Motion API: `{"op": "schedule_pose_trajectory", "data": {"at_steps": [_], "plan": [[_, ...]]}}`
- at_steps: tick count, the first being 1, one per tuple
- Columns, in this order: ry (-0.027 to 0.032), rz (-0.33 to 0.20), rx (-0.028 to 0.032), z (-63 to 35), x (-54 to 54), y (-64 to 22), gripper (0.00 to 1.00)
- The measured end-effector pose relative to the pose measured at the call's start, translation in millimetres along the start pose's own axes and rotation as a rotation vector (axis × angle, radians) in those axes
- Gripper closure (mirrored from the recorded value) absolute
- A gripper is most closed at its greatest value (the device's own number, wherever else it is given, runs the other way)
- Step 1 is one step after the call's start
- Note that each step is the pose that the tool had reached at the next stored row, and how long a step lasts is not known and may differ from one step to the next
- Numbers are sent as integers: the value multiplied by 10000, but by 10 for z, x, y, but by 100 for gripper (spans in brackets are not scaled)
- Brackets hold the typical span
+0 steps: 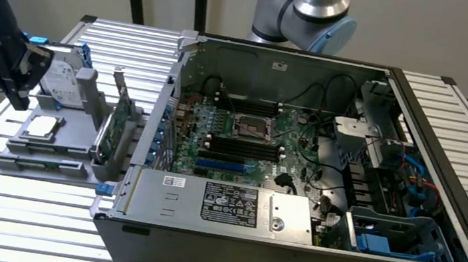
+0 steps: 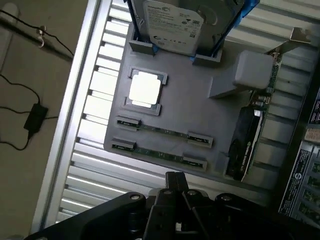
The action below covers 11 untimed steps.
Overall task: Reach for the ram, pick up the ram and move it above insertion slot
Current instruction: 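Pick up the ram and move it above insertion slot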
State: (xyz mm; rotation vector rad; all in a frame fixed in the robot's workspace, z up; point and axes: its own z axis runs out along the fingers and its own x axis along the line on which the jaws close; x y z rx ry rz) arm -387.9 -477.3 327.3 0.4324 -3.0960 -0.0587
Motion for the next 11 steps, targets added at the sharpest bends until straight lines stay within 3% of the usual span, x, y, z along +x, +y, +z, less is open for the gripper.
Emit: {"op": "schedule_pose_trajectory", "data": {"at_steps": [11], "plan": [[41, -2000, 30, -26, 0, 1, 89]]}}
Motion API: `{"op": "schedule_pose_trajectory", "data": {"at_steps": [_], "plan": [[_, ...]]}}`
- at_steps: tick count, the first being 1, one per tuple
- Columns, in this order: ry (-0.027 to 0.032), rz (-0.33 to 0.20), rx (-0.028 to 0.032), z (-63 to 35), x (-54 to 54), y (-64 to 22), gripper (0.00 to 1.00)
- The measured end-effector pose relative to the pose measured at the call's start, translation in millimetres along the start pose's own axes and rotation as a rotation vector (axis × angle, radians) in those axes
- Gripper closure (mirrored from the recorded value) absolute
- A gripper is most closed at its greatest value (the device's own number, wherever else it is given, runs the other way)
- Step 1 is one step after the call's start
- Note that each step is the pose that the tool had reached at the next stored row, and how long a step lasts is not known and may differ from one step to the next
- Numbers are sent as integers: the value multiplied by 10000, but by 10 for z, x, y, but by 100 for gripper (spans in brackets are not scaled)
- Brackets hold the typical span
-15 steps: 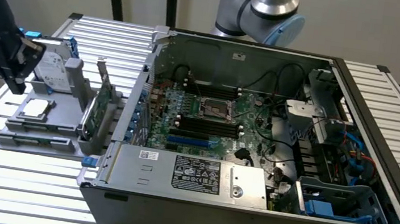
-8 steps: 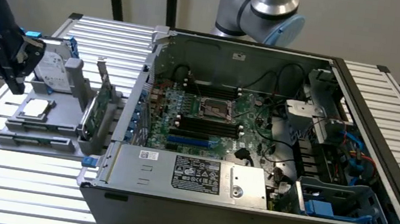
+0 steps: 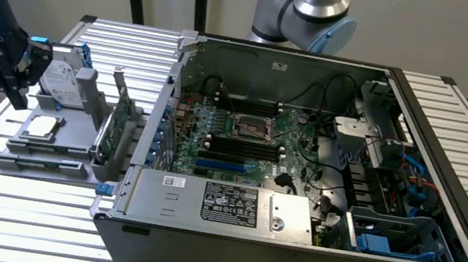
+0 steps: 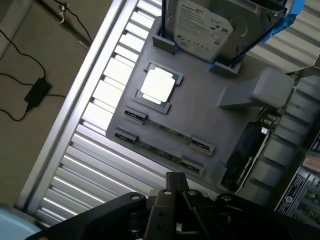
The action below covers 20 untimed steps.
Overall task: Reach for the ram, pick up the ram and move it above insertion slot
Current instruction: 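Pick up the ram and move it above insertion slot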
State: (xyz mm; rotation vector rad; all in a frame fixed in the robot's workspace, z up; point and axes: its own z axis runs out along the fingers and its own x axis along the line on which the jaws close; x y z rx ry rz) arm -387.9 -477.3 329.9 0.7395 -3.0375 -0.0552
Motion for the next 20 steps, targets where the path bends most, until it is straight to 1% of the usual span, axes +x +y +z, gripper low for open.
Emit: {"op": "schedule_pose_trajectory", "data": {"at_steps": [6, 20], "plan": [[39, -1100, 8, -15, 0, 1, 89], [130, -3643, 26, -15, 0, 1, 89]]}}
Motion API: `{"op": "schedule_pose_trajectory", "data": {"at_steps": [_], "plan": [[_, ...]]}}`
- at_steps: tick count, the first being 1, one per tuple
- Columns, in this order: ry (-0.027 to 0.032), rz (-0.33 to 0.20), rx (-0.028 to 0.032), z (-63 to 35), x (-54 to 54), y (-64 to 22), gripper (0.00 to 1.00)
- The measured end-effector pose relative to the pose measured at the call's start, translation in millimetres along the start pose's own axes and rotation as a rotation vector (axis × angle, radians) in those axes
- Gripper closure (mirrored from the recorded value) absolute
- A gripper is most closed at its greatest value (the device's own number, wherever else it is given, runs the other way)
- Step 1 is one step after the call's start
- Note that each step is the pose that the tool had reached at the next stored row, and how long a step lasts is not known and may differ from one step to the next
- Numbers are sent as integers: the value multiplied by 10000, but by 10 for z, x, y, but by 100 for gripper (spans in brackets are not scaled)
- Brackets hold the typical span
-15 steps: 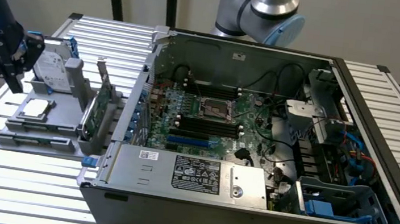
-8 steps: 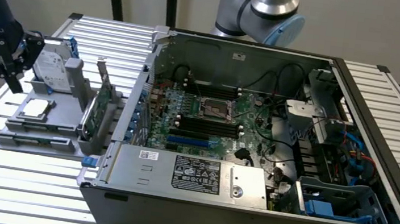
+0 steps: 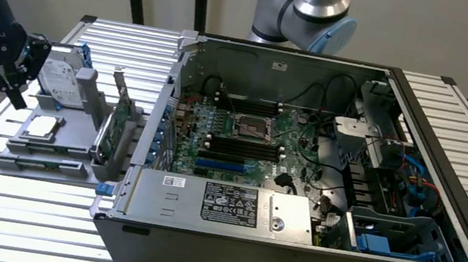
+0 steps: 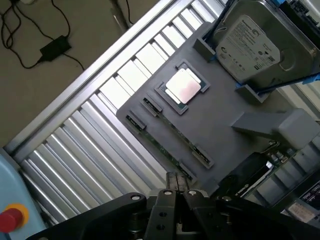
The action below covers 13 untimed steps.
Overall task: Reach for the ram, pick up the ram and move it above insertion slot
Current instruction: 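Pick up the ram and move it above insertion slot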
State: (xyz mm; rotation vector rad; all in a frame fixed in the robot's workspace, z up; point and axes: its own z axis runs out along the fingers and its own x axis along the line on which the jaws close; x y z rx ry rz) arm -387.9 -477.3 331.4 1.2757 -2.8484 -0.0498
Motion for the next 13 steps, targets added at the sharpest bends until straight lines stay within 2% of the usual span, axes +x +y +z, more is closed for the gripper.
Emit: {"op": "schedule_pose_trajectory", "data": {"at_steps": [13], "plan": [[83, -2365, 21, 10, 0, 0, 89]]}}
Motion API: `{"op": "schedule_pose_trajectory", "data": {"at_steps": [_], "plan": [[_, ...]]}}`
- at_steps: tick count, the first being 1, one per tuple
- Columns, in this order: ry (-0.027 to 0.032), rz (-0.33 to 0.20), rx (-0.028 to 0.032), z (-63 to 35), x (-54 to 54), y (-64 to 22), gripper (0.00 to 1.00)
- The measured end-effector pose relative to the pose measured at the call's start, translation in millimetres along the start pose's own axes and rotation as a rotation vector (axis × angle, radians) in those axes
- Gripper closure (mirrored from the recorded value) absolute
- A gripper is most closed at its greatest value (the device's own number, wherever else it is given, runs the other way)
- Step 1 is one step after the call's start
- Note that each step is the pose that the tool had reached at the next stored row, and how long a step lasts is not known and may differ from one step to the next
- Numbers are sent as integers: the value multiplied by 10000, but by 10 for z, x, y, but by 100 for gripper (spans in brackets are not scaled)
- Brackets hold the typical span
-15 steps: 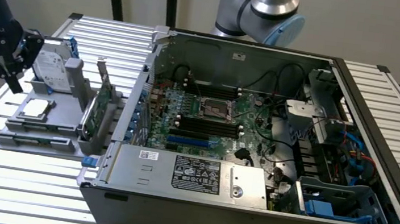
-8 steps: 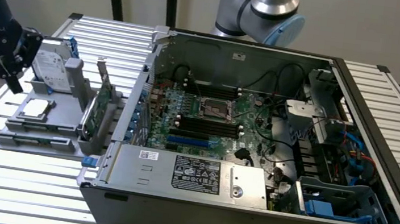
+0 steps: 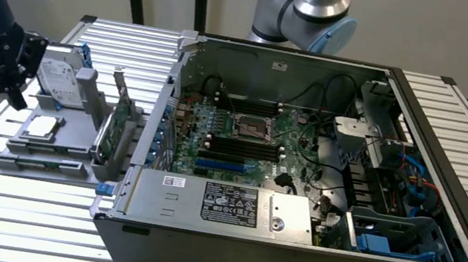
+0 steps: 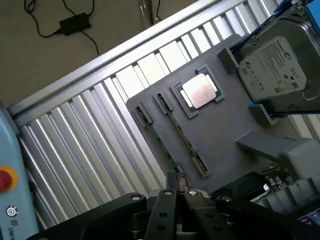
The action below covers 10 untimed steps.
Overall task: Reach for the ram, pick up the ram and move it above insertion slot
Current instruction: 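Pick up the ram and move it above insertion slot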
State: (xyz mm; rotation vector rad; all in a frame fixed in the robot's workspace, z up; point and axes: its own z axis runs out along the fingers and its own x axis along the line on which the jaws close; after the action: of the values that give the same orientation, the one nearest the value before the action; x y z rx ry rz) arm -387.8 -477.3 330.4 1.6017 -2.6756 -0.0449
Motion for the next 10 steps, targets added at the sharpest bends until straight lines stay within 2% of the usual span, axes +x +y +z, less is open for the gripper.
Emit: {"op": "schedule_pose_trajectory", "data": {"at_steps": [10], "plan": [[59, -1813, 20, 23, 0, -1, 89]]}}
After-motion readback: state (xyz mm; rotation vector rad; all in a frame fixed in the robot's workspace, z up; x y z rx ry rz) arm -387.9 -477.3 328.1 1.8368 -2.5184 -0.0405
